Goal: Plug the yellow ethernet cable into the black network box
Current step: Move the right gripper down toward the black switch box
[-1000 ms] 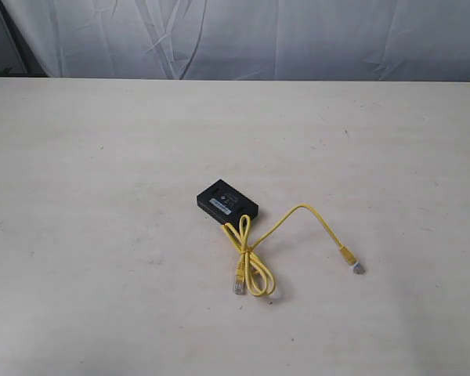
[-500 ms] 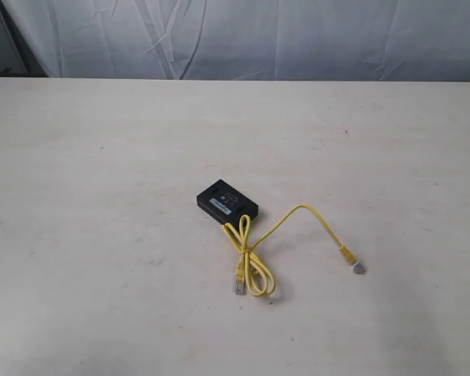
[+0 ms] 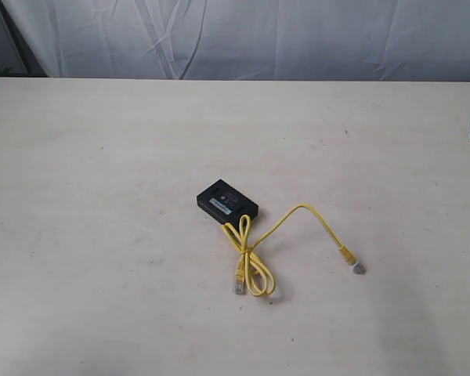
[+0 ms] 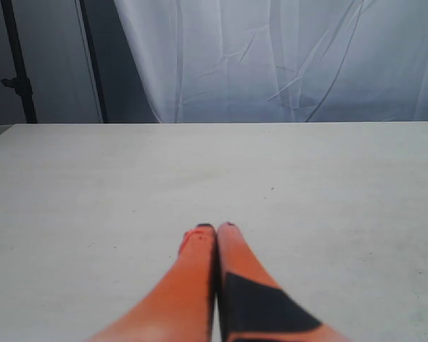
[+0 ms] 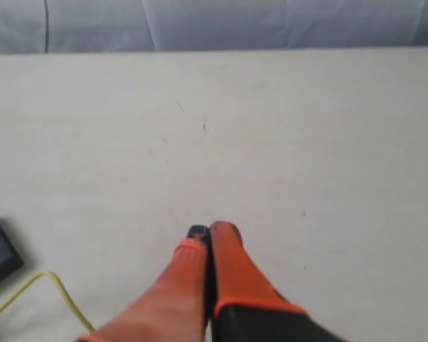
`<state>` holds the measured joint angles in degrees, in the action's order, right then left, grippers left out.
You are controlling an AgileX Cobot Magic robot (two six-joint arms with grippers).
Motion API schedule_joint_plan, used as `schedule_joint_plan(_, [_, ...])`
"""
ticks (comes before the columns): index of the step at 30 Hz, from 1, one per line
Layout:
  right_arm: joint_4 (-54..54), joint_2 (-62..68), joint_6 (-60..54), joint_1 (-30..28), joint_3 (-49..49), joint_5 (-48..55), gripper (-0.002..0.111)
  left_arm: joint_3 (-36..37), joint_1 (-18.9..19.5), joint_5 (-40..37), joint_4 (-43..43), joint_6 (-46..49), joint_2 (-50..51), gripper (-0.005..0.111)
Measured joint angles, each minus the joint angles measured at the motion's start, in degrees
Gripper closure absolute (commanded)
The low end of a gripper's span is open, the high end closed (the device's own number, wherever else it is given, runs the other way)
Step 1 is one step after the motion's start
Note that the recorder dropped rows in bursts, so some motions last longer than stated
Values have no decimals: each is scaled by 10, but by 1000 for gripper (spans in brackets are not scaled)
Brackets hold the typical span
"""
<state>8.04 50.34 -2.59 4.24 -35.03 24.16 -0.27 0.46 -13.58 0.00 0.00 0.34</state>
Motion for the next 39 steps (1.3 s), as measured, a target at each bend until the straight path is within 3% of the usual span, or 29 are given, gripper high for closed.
schedule_joint_plan(13, [88,181,-52,13,-108,108,108,0,0,0,0,0,0,107])
schedule_joint_plan(27, [116,332,-79,176,-186,80,108,0,0,0,0,0,0,107])
schedule_joint_plan(39, [117,471,-92,258,-317,110,108,0,0,0,0,0,0,107])
